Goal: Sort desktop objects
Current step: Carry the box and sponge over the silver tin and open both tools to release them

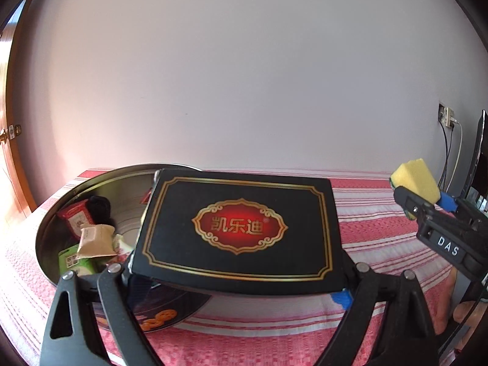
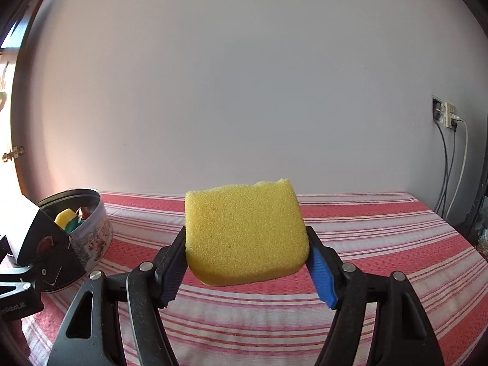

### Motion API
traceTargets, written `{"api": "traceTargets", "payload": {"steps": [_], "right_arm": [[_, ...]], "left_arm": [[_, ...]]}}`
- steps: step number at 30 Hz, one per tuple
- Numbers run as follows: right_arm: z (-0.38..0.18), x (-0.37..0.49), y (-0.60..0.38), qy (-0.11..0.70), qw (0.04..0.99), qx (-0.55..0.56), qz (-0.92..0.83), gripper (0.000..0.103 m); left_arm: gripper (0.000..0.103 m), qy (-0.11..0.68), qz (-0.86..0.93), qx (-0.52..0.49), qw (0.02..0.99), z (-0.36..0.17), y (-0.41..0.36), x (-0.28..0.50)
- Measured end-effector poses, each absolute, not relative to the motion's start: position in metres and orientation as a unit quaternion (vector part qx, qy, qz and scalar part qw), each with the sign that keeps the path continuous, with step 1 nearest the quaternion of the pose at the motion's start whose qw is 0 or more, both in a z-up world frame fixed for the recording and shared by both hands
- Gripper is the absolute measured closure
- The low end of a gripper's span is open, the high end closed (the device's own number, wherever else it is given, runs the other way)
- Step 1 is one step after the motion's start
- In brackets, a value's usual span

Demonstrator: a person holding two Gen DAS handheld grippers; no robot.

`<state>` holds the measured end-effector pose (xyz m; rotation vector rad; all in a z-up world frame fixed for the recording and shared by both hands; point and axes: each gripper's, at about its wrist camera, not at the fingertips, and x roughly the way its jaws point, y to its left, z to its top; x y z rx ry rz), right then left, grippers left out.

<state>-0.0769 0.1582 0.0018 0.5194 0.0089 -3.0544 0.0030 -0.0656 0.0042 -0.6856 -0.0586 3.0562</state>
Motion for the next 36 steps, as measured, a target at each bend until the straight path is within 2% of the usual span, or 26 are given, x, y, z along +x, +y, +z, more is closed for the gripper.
{"api": "traceTargets", "payload": {"steps": [10, 16, 20, 26, 36], "right_arm": [[0.006, -0.085, 0.072, -0.017, 0.128, 0.184, -0.974, 0.030], [0.028, -0.093, 0.026, -0.041, 0.171, 0.166, -0.970, 0.030], [0.040, -0.110, -0.009, -0.026, 0.183, 0.163, -0.969, 0.030], [0.054, -0.144, -0.062, 0.001, 0.190, 0.175, -0.966, 0.030], [0.041, -0.209, -0.113, 0.007, 0.218, 0.286, -0.933, 0.030]], "left_arm": [[0.011, -0.046, 0.977, -0.194, -0.080, 0.028, -0.142, 0.018], [0.011, -0.073, 0.966, -0.206, -0.136, 0.031, -0.182, 0.002], [0.011, -0.085, 0.959, -0.214, -0.163, 0.031, -0.201, -0.008], [0.011, -0.094, 0.954, -0.235, -0.163, 0.030, -0.207, -0.021], [0.011, -0.091, 0.942, -0.283, -0.158, 0.015, -0.222, -0.047]]}}
